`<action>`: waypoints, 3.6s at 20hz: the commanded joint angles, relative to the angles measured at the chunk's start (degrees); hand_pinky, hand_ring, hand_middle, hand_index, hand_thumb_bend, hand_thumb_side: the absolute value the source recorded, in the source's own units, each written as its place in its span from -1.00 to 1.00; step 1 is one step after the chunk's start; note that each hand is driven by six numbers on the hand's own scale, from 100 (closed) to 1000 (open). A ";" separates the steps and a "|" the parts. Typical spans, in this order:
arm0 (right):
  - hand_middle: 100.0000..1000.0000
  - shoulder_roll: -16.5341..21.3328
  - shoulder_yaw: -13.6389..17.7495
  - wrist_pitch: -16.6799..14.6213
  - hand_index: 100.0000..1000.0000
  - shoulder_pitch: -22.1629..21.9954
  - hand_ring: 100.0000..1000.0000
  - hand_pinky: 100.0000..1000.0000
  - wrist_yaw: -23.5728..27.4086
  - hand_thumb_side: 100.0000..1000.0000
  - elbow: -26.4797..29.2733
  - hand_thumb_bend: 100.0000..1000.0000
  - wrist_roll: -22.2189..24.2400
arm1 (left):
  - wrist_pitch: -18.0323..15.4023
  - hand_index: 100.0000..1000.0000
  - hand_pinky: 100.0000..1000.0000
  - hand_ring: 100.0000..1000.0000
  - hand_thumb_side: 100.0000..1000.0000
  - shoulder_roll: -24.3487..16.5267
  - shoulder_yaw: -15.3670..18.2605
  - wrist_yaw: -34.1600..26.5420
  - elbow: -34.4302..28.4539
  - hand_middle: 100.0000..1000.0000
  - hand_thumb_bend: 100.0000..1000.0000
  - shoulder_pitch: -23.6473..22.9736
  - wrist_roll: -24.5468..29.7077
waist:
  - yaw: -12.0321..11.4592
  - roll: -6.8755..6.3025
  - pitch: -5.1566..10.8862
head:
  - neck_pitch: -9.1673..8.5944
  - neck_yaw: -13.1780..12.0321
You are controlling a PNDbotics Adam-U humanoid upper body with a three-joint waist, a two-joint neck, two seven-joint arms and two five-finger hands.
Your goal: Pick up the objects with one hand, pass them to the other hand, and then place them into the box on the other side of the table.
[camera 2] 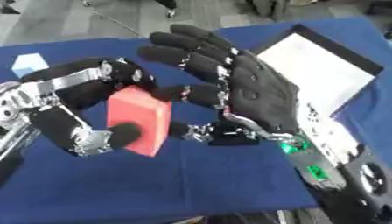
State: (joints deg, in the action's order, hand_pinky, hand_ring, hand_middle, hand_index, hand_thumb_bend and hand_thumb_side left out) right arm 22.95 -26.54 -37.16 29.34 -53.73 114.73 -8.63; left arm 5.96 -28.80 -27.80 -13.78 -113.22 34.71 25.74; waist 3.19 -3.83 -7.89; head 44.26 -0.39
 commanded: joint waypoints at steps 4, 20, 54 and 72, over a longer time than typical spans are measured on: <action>0.81 1.81 -2.72 -1.51 0.96 0.50 0.90 0.93 1.35 -1.00 -0.14 0.02 0.48 | 0.06 0.06 0.44 -0.09 -0.37 -1.28 3.27 -0.77 -1.37 -0.17 -1.00 2.43 -2.87 | -0.14 0.05 0.70 | -0.14 0.26; 0.82 2.05 -4.27 3.43 1.00 0.81 0.95 0.98 11.88 -1.00 -0.14 0.07 -5.01 | 0.76 0.05 0.41 -0.10 -0.40 -1.71 1.91 1.13 -1.37 -0.18 -1.00 4.13 -8.26 | -0.90 0.47 0.38 | -0.14 0.64; 0.76 1.21 -4.05 4.94 1.00 1.98 0.95 0.99 20.21 -1.00 -0.14 -0.08 0.02 | 0.89 0.04 0.41 -0.10 -0.32 0.17 2.69 0.97 0.00 -0.18 -1.00 2.07 -9.92 | -1.77 0.77 0.41 | -0.14 1.40; 0.48 0.05 -2.93 8.48 1.00 2.78 0.74 0.79 20.33 -1.00 -0.14 -0.35 -4.15 | 2.09 0.04 0.42 -0.10 -0.24 4.56 0.61 -1.05 0.97 -0.18 -1.00 2.96 -8.55 | -2.29 1.09 0.36 | -0.14 2.11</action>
State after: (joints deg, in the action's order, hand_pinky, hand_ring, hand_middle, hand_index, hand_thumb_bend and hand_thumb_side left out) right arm 22.87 -30.07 -29.18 31.29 -33.05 113.69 -12.41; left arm 8.00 -24.11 -27.31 -14.60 -111.80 36.76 16.99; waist 1.01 -2.92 -8.19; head 44.26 1.60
